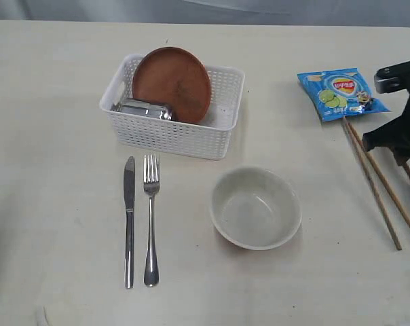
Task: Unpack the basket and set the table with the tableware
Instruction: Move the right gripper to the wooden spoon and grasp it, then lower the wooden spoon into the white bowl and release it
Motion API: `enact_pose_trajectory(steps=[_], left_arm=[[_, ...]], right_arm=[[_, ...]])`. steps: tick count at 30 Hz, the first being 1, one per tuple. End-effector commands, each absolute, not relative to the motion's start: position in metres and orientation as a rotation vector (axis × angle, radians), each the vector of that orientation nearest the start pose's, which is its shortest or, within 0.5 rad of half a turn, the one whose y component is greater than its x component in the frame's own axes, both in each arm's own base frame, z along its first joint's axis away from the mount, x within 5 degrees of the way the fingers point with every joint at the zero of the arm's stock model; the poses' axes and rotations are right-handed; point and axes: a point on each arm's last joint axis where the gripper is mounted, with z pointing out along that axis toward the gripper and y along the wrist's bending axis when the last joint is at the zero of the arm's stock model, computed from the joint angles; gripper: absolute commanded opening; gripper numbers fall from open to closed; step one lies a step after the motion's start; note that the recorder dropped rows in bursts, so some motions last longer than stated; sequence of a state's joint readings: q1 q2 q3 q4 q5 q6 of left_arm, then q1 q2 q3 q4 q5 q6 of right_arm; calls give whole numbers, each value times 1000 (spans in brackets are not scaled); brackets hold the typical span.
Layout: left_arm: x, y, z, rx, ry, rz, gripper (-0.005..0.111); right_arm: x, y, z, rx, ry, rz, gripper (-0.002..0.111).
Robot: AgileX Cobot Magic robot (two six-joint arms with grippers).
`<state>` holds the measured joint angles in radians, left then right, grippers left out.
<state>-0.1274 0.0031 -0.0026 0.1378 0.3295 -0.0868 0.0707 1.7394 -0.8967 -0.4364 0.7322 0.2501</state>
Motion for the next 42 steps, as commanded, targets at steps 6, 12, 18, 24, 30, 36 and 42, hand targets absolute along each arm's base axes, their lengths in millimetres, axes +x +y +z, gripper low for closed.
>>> enact_pose_trajectory(steps=[6,12,18,24,30,36,42], left_arm=[[54,-3,185,129,1795,-22,0],[54,-3,185,129,1795,-22,0],[54,-3,185,129,1795,-22,0],[54,-3,185,129,1795,-22,0],[54,-3,185,129,1795,-22,0],[54,-3,185,129,1795,-22,0],[54,-3,185,129,1795,-22,0]], right_arm=[[327,-4,114,-325,3047,-474,44],[329,-38,98,-215,3134,-305,42],[325,-32,87,-324,3161,70,4],[323,-32,91,-337,3175,66,0],[323,-33,130,-253,3083,17,0],[317,-30,181,-93,2943,37,0],[301,-4,229,-17,2835,233,0]])
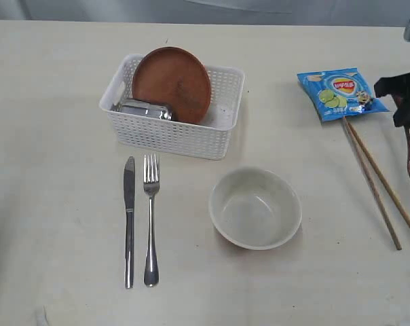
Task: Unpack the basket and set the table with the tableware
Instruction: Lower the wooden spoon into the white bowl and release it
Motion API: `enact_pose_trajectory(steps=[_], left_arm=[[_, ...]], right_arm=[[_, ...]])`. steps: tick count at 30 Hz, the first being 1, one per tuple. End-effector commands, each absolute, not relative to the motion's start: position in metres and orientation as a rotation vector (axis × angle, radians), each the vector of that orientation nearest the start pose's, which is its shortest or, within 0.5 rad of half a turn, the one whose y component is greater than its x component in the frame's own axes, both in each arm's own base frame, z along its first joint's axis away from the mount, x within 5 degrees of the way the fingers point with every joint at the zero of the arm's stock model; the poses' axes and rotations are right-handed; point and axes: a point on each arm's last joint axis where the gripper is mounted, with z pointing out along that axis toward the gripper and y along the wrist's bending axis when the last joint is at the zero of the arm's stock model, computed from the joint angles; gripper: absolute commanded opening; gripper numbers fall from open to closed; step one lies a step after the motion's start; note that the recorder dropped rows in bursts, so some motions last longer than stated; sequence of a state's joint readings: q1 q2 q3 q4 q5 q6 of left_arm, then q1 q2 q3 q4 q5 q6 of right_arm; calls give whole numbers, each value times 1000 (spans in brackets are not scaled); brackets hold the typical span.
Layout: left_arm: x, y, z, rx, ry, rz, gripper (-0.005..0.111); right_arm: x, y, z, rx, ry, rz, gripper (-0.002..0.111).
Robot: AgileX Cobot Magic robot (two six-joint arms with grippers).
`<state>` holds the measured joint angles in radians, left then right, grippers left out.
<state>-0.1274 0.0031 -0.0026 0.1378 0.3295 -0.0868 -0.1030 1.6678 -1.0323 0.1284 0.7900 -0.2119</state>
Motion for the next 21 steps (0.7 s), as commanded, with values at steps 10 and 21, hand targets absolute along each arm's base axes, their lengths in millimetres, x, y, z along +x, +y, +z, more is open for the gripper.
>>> enact_pose_trajectory(steps=[10,21], left_arm=[[54,-3,185,129,1795,-22,0],[54,-3,185,129,1795,-22,0]], right_arm=[[259,96,240,-119,2575,558,0],[238,172,196,-265,2501,587,0]])
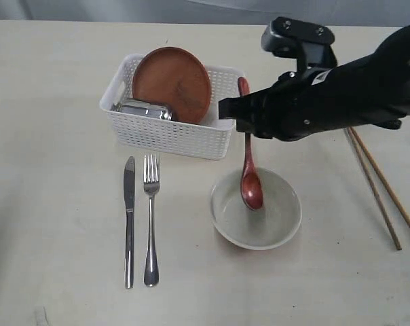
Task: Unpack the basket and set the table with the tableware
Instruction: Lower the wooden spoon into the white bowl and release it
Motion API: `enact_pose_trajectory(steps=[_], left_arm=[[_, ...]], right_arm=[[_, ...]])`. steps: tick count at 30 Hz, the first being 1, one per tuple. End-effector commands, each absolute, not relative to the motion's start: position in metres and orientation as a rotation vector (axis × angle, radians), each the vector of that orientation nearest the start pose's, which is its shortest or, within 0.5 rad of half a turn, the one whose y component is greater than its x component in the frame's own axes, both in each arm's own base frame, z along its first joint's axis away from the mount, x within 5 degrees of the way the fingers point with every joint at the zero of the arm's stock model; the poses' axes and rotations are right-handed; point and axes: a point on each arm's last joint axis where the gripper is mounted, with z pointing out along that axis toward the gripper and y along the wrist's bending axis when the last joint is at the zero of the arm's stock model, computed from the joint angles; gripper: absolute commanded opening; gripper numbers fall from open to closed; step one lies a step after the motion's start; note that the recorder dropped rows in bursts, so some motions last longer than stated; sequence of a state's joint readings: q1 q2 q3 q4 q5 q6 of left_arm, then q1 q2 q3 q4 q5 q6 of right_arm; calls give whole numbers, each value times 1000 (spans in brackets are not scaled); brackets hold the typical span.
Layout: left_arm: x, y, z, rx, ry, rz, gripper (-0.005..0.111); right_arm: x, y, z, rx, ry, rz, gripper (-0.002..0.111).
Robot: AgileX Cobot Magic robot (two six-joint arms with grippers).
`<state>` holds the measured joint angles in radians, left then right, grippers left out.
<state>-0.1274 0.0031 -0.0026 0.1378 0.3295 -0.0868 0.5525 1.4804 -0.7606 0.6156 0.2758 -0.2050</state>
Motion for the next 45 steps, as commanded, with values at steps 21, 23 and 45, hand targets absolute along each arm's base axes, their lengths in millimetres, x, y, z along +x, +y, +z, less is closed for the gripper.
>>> enact_pose_trajectory(steps=[21,23,45], left_arm=[[54,-3,185,129,1795,-22,0],[54,-3,185,129,1795,-22,0],[54,-3,185,129,1795,-22,0]], right_arm=[[232,172,173,-473,2638,499,0],[232,172,173,-476,2639,498,4],[256,91,236,-276,2843,222,46]])
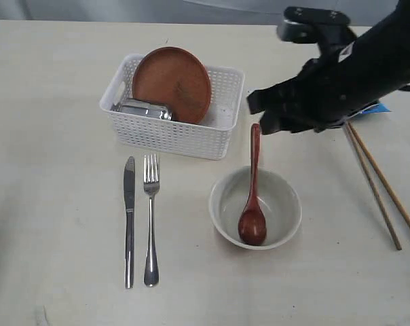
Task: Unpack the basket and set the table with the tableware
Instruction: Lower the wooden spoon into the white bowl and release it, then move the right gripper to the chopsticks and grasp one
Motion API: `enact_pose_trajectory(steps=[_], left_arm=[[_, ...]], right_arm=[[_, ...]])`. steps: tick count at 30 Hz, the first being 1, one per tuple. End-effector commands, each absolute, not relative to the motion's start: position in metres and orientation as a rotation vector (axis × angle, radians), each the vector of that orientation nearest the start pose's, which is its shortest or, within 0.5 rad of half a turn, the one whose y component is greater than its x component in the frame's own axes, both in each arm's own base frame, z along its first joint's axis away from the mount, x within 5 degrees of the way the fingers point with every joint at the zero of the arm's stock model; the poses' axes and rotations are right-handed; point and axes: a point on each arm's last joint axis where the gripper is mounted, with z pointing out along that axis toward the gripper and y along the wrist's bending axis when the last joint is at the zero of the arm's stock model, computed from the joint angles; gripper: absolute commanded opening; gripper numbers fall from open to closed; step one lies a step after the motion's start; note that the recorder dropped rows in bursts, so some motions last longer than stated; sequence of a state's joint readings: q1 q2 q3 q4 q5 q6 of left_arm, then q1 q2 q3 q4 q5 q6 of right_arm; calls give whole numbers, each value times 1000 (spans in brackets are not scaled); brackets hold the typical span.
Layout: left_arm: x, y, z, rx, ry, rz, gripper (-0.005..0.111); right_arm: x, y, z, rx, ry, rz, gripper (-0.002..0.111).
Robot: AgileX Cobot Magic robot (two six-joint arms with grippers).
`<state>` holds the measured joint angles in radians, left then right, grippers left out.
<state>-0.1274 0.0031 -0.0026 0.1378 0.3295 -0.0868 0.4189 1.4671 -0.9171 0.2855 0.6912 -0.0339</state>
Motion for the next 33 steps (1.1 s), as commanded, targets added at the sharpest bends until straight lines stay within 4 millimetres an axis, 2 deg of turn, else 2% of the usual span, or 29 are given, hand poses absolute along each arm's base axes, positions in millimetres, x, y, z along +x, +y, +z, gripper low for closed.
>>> enact_pose_trajectory(steps=[1,4,7,14,21,30,33], left_arm=[[54,-3,185,129,1795,-22,0],[54,-3,185,129,1795,-22,0],[54,-3,185,129,1795,-22,0],[54,-3,185,129,1795,-22,0],[54,-3,185,129,1795,-22,0],[54,-3,185,129,1795,-22,0],[54,-3,185,129,1795,-22,0]], right_arm=[[256,80,234,-255,2869,176,46],[257,57,221,-272,2929,78,46],[255,48,204,-339,2980,55,46],[262,50,175,-372,2990,45,46],[272,44,152,-410,3014,-75,46],[281,42,145,-359,2965,-135,46],[282,41,136,-386,2982,-160,46]])
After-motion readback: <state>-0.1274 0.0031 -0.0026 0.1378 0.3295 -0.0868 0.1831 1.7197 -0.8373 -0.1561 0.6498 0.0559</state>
